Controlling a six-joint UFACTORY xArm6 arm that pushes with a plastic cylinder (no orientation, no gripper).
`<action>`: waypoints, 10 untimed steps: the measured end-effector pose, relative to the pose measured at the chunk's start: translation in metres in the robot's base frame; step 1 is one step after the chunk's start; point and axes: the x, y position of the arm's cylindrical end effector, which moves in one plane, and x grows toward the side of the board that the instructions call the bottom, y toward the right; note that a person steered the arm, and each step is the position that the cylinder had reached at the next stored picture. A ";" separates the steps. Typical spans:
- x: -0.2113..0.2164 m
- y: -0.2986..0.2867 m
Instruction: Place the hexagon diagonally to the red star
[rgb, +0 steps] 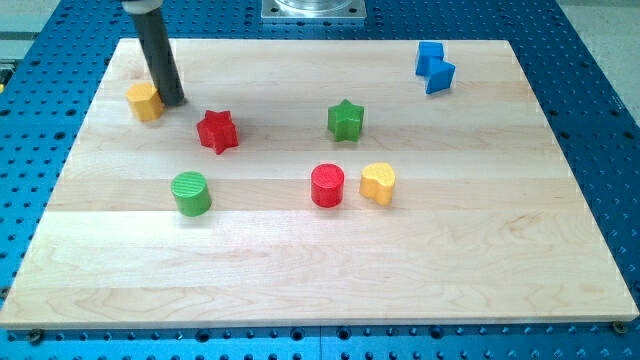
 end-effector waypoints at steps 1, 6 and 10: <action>0.048 -0.002; 0.011 -0.042; 0.131 -0.072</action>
